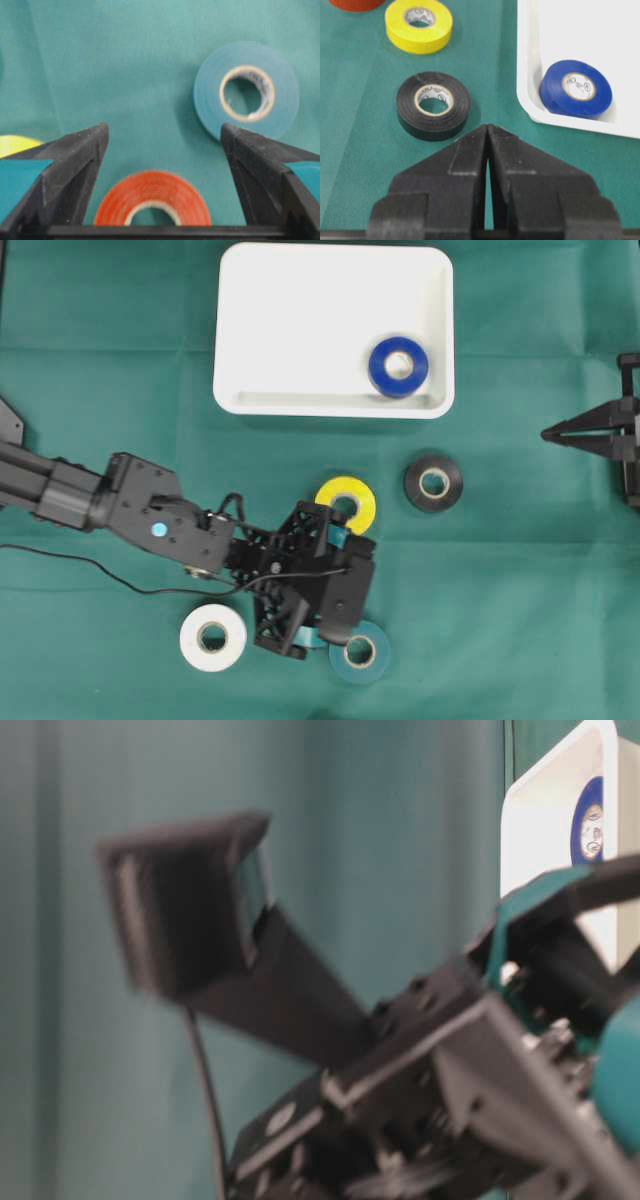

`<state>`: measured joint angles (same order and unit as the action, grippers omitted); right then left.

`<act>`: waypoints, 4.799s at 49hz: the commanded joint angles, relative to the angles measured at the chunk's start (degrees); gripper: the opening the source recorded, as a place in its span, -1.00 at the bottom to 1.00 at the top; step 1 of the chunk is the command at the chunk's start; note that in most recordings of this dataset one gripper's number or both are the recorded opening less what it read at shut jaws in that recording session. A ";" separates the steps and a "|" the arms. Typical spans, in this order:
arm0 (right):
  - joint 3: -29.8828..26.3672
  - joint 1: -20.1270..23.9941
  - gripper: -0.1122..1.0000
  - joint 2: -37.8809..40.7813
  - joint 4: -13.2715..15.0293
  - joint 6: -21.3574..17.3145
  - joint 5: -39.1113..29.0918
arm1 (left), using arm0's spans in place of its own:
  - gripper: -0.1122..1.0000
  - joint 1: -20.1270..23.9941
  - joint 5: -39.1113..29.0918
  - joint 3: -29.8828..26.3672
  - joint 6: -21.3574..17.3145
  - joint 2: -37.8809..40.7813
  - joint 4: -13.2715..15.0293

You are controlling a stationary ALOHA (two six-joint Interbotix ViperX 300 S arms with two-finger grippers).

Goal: Put the tape into the white case with the left arm.
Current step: 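Reach the left gripper down to the teal tape roll and grasp it, then carry the teal roll into the tray beside the blue roll and release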

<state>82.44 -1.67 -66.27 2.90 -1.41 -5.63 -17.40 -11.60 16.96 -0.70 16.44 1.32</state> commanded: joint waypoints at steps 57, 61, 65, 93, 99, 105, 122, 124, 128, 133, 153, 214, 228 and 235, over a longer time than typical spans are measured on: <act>-0.53 0.00 -0.97 0.35 0.09 -0.18 0.44 | 0.84 -1.49 -1.32 -9.49 2.11 9.40 0.00; -0.53 0.00 -0.97 0.35 0.09 -0.18 0.35 | 0.78 -1.49 -1.32 -9.32 1.93 9.23 0.00; -0.53 0.00 -0.97 0.44 0.00 -0.18 0.35 | 0.49 -1.49 -1.41 -9.14 2.02 9.05 0.00; -0.53 0.00 -0.97 0.35 0.09 -0.18 0.44 | -0.37 -2.72 -2.81 -8.17 2.20 2.20 0.00; -0.44 0.00 -0.97 0.35 0.09 -0.18 0.53 | -0.37 -3.25 -2.81 -8.09 2.20 -0.44 0.00; -0.44 0.00 -0.97 0.35 0.09 -0.18 0.53 | -0.37 -3.52 -3.08 -7.73 2.11 -2.11 0.00; -0.53 0.00 -0.97 0.35 0.09 -0.18 0.53 | -0.37 -1.85 -5.27 -4.22 1.76 -5.10 0.00; -0.53 0.00 -0.97 0.35 0.09 -0.18 0.53 | -0.37 -1.41 -5.36 -3.69 1.67 -5.54 0.00; -0.53 0.00 -0.97 0.35 0.09 -0.18 0.53 | -0.37 -0.35 -5.36 -2.64 1.67 -6.59 0.00; -0.53 0.00 -0.97 0.35 0.09 -0.18 0.62 | -0.37 1.67 -5.45 -0.79 1.58 -8.17 0.00; -0.53 0.00 -0.97 0.35 0.00 -0.18 0.53 | -0.37 12.48 -5.36 4.48 1.49 -11.78 0.00; -0.35 0.00 -0.97 0.35 0.00 -0.18 0.53 | -0.37 33.22 -2.64 5.19 -5.45 -7.12 0.00; -0.35 0.00 -0.97 0.35 0.09 -0.18 0.53 | 0.42 32.96 -1.32 5.19 -5.45 -6.42 0.00; -0.35 0.00 -0.97 0.35 0.09 -0.18 0.53 | 0.78 32.87 -1.23 5.36 -5.45 -6.94 0.00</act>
<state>82.71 -1.67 -66.27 2.90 -1.49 -5.63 15.56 -13.36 23.20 -6.15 11.07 1.41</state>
